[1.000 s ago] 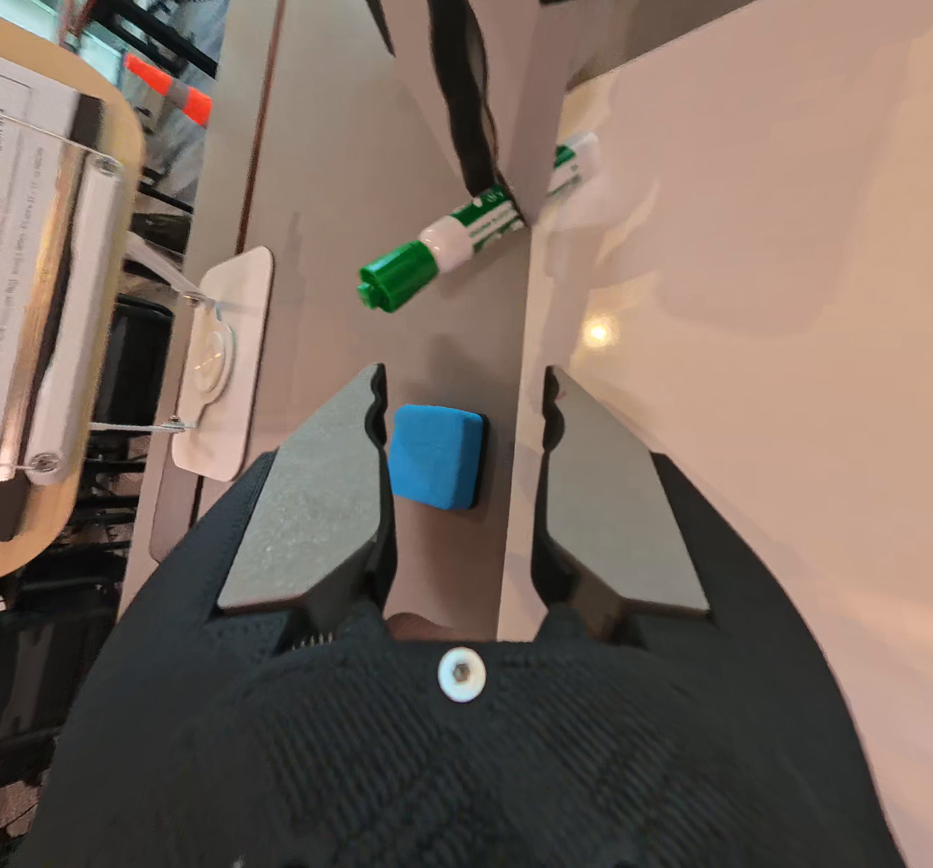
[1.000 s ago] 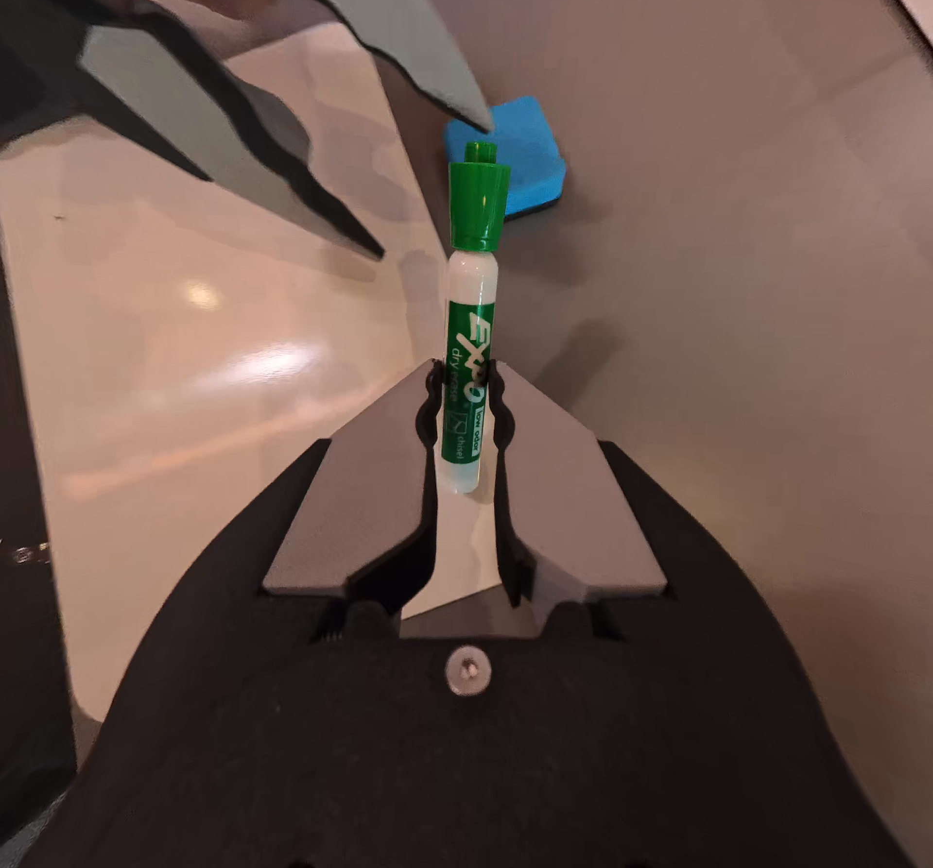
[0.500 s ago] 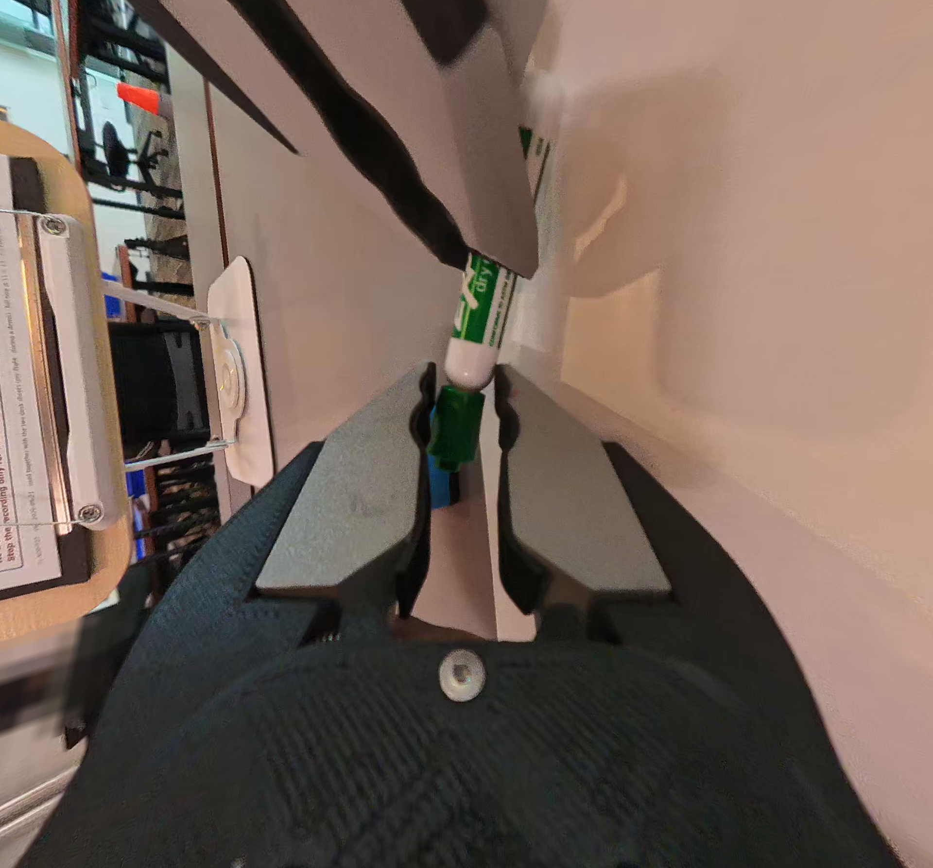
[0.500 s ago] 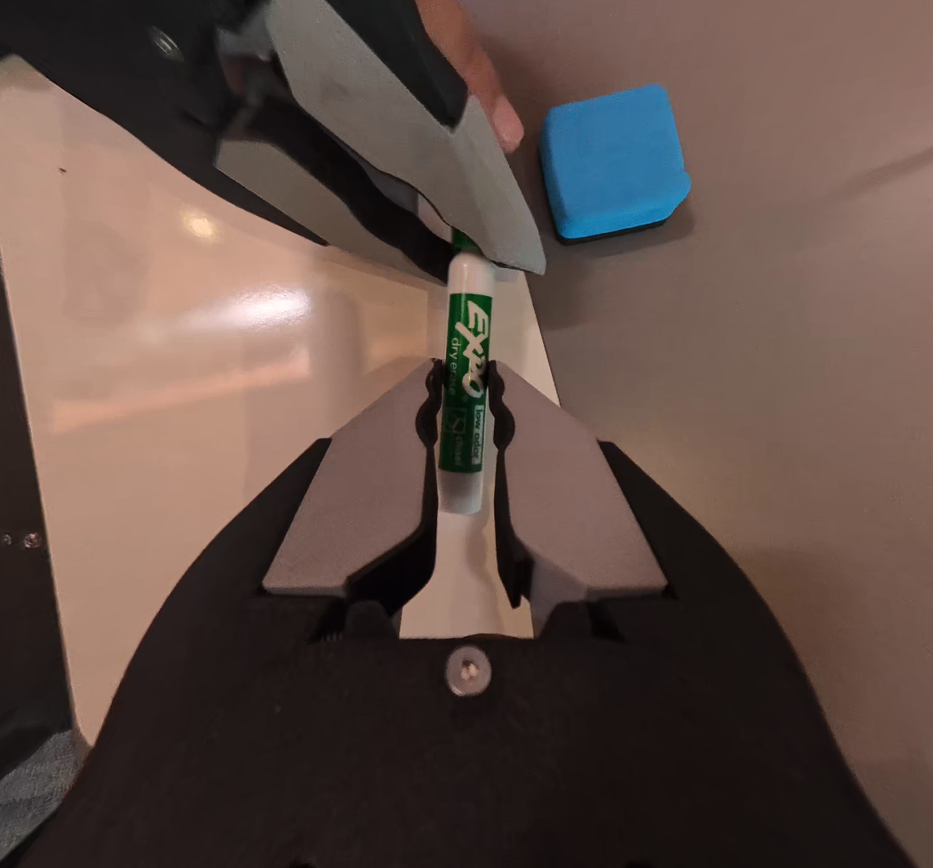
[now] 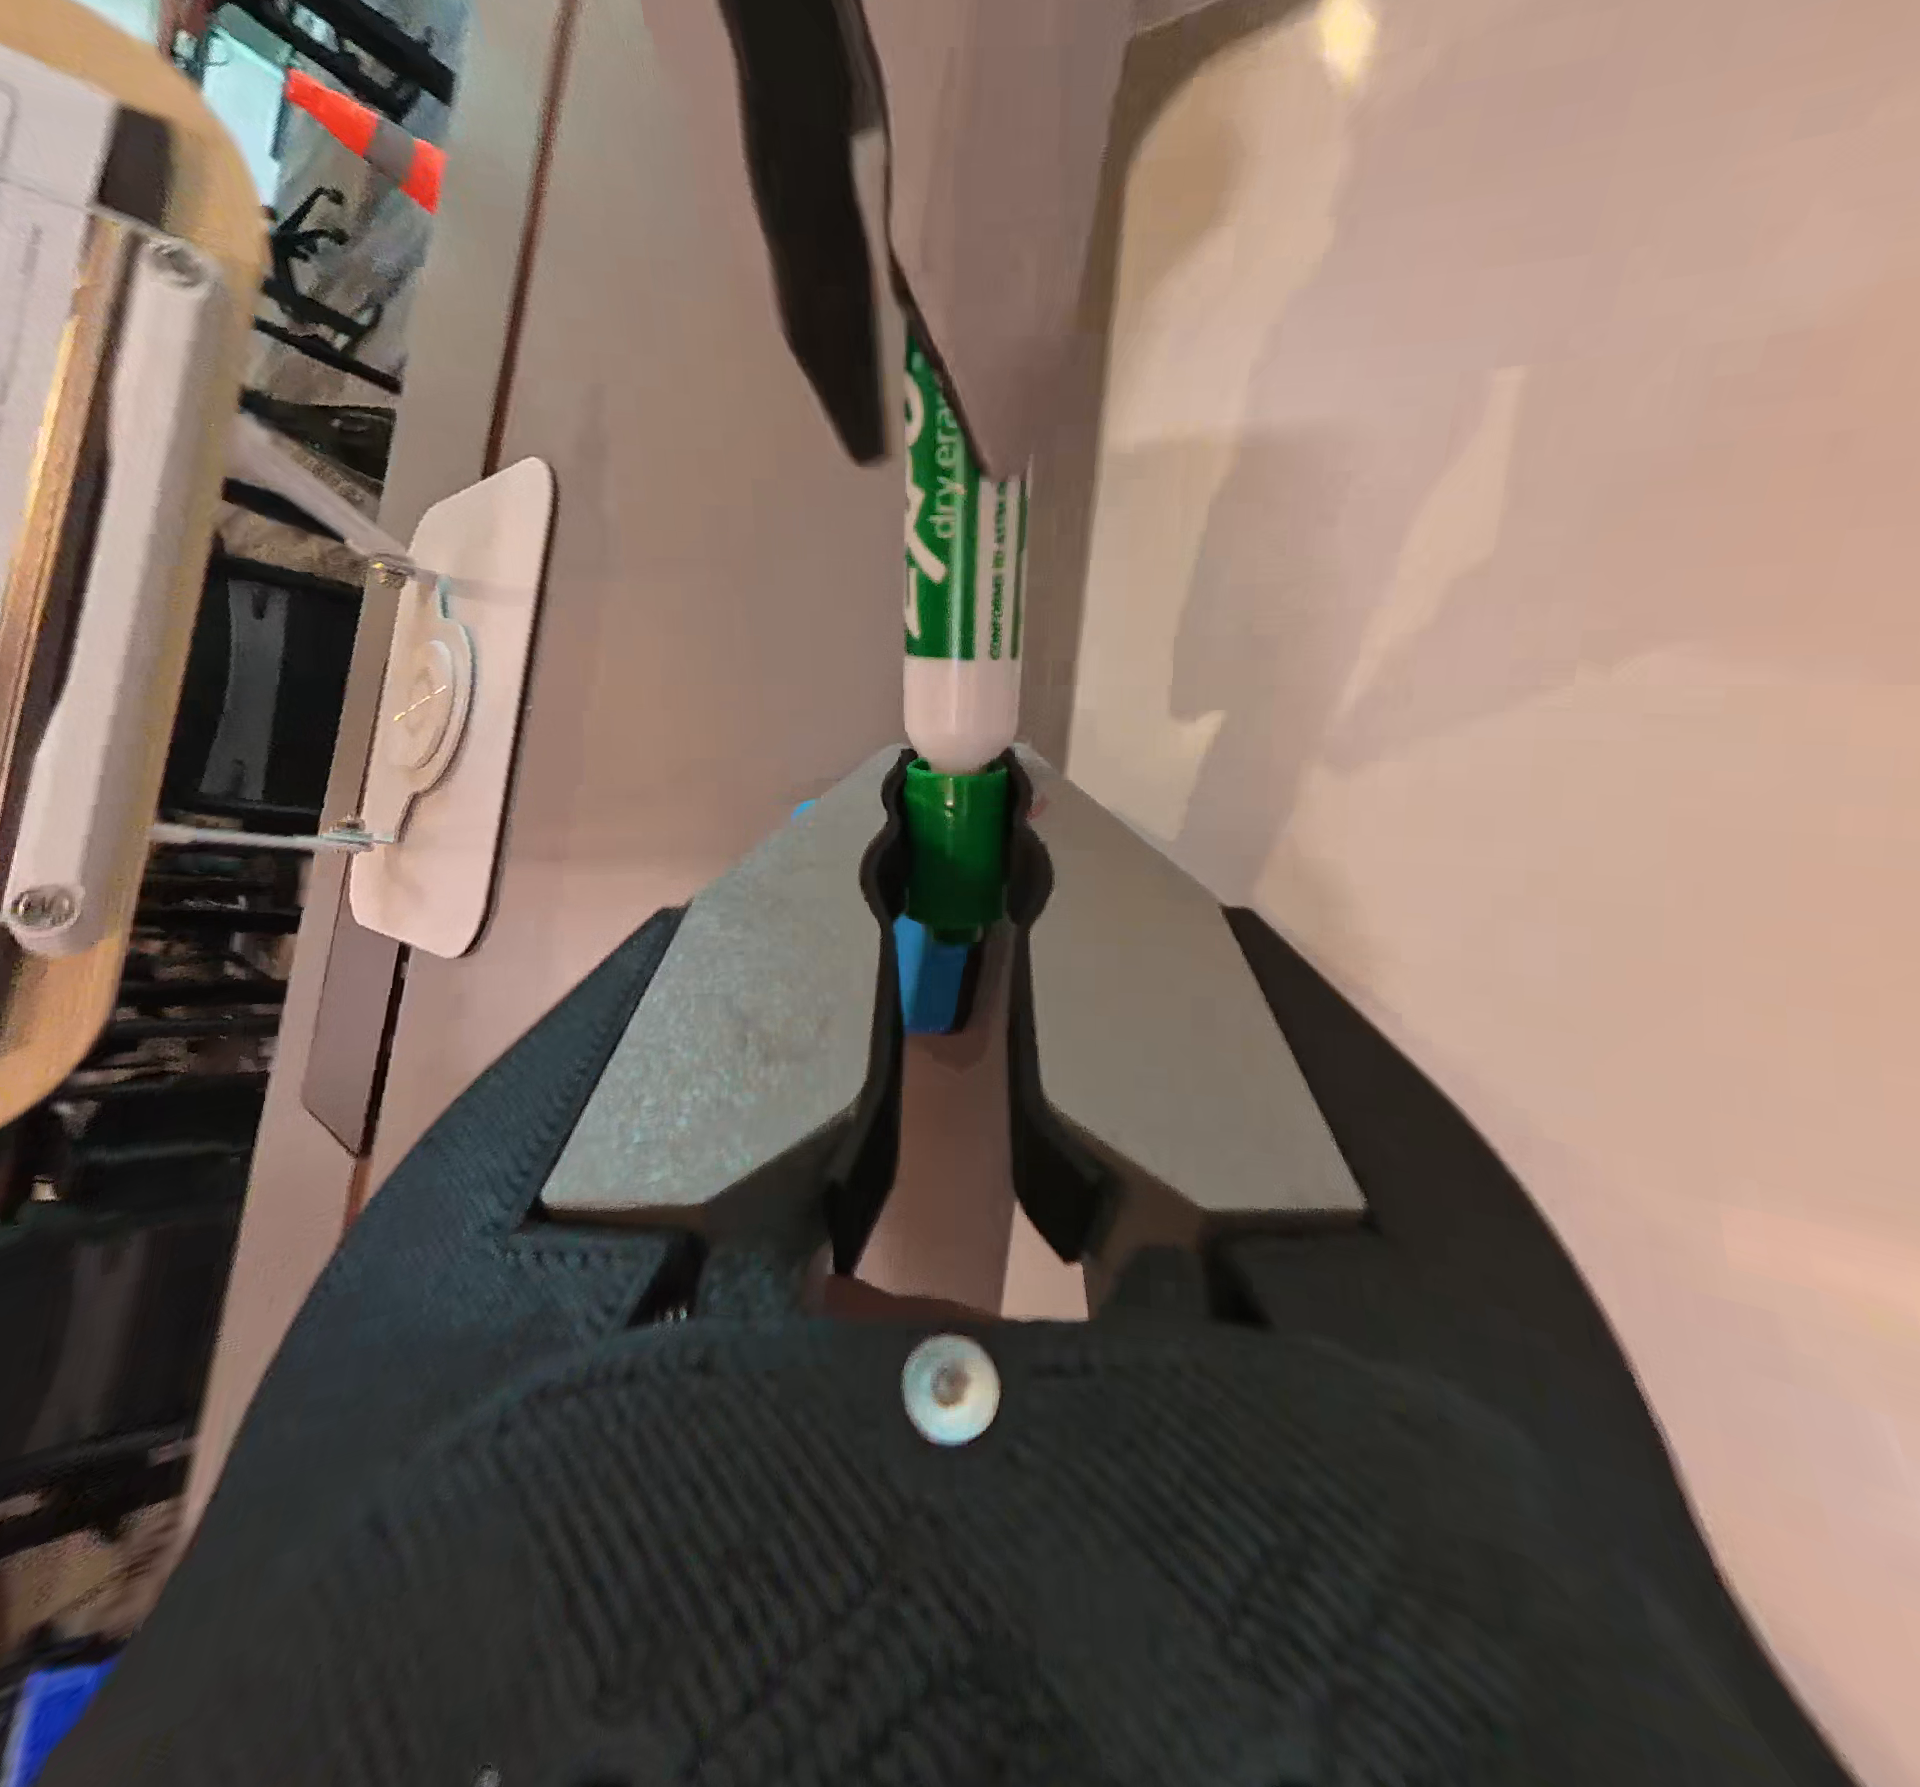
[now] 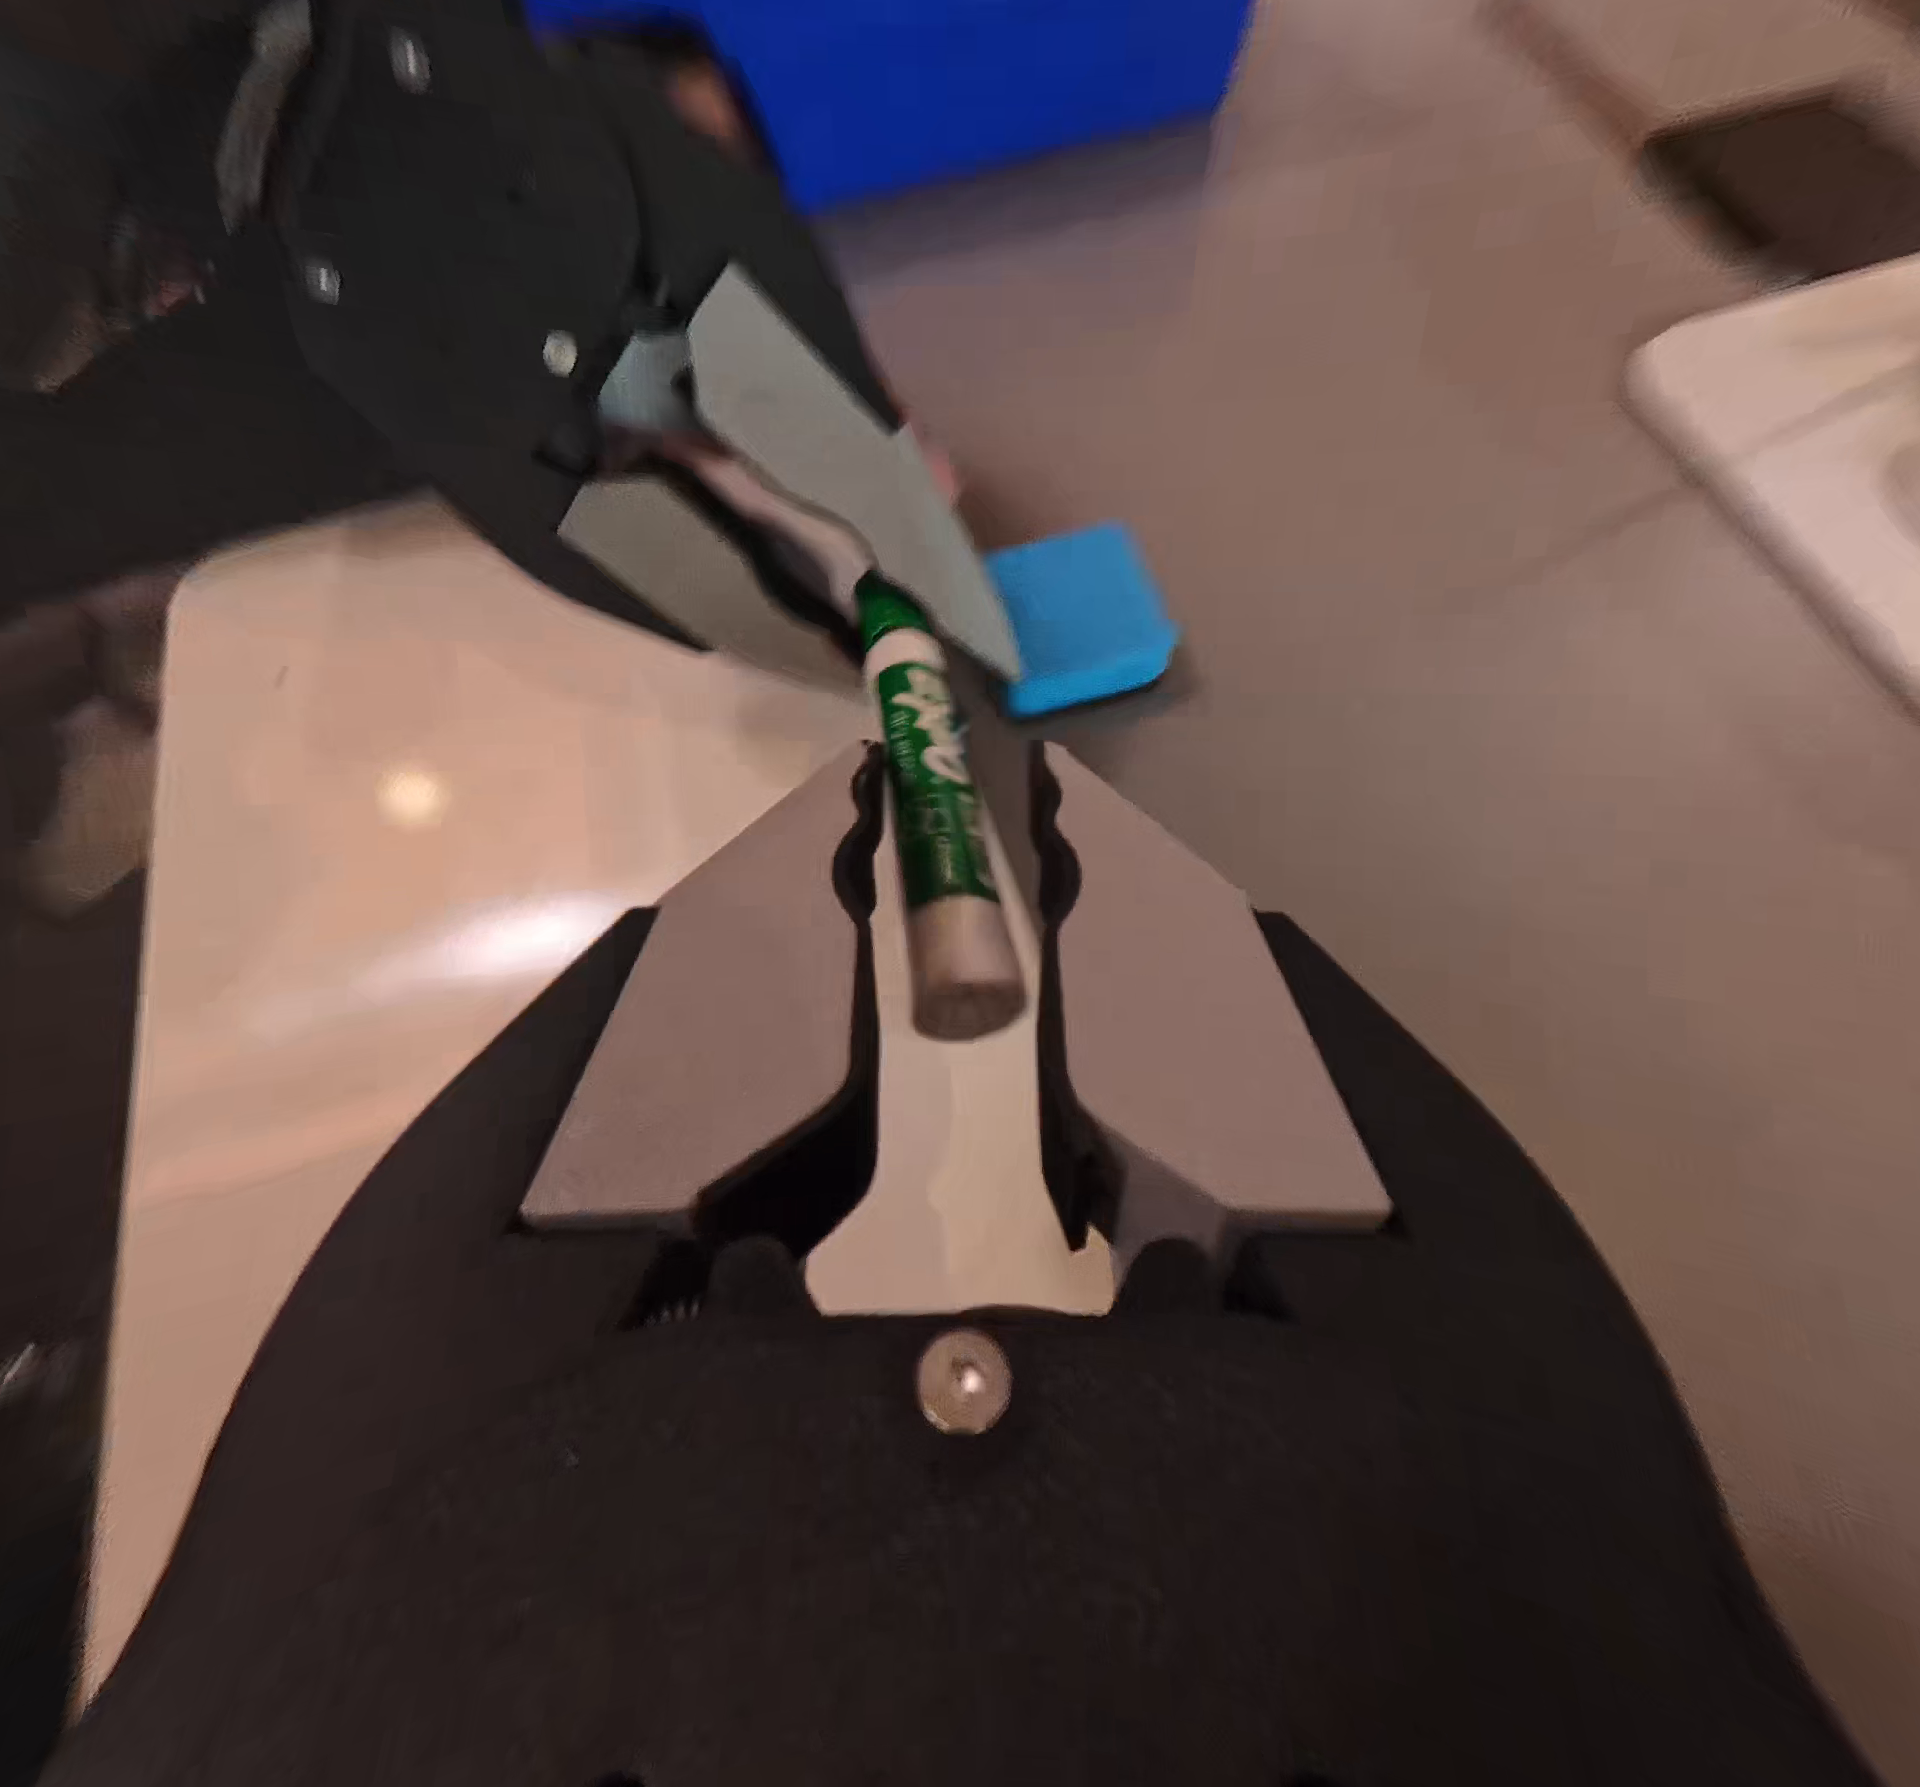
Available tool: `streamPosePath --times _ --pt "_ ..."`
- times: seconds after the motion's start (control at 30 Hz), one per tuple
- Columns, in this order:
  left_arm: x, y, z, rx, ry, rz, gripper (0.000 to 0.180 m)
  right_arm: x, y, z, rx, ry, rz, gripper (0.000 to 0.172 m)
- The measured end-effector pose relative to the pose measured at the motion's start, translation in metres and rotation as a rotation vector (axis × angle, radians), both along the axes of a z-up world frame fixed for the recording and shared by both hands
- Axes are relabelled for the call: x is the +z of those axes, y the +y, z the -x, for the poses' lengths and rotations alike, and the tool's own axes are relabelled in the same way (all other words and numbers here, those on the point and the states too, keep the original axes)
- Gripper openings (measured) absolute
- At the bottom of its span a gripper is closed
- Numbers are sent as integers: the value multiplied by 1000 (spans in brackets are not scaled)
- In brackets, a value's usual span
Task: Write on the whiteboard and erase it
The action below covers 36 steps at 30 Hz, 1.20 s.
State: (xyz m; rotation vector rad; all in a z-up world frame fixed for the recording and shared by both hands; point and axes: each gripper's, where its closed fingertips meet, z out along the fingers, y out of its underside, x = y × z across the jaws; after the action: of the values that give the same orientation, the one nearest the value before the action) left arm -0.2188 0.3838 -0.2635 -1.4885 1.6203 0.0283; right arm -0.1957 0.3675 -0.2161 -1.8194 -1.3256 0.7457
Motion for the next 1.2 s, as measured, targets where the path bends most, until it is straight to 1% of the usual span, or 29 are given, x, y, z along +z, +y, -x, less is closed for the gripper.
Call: streamPosePath --times 0.1,0.17,0.2,0.23,0.3,0.33,0.37,0.43,0.5,0.6,0.63,0.67,0.7,0.83,0.93,1.1,1.2 --pt "17 8 4 49 -129 29 12 54 23 -16 -147 257 -130 36" --pt "30 16 6 99 -238 36 12 87 31 -34 -206 463 -135 48" --pt "39 22 7 136 -313 33 12 98 31 -41 -208 556 -109 54" --pt "48 27 9 173 -383 35 12 101 33 -47 -206 611 -67 59" --pt "65 35 14 240 -507 31 12 91 36 -47 -194 628 32 72" --pt "67 35 13 250 -539 59 12 86 36 -42 -173 632 68 72" --pt "66 32 11 248 -551 90 12 83 32 -34 -143 640 95 72" --pt "64 29 7 250 -543 95 12 80 20 -15 -65 657 150 73" --pt "60 25 1 243 -528 108 12 76 14 2 -42 661 196 75" --pt "54 17 -9 215 -500 128 12 67 20 13 -106 666 242 71" --pt "51 15 -12 212 -477 119 12 67 17 16 -83 671 253 59" --pt "48 13 -14 209 -455 111 12 67 11 18 -48 670 256 34" --pt "46 11 -17 206 -439 109 12 66 11 18 -51 663 239 21" --pt "42 5 -21 198 -409 122 12 62 9 15 -50 609 174 17" --pt "43 -6 -24 148 -418 193 12 66 -1 15 20 590 150 16" --pt "59 -44 -32 -45 -525 444 12 83 -30 14 192 615 111 16" --pt "65 -73 -34 -189 -564 642 12 89 -53 18 325 616 60 16"
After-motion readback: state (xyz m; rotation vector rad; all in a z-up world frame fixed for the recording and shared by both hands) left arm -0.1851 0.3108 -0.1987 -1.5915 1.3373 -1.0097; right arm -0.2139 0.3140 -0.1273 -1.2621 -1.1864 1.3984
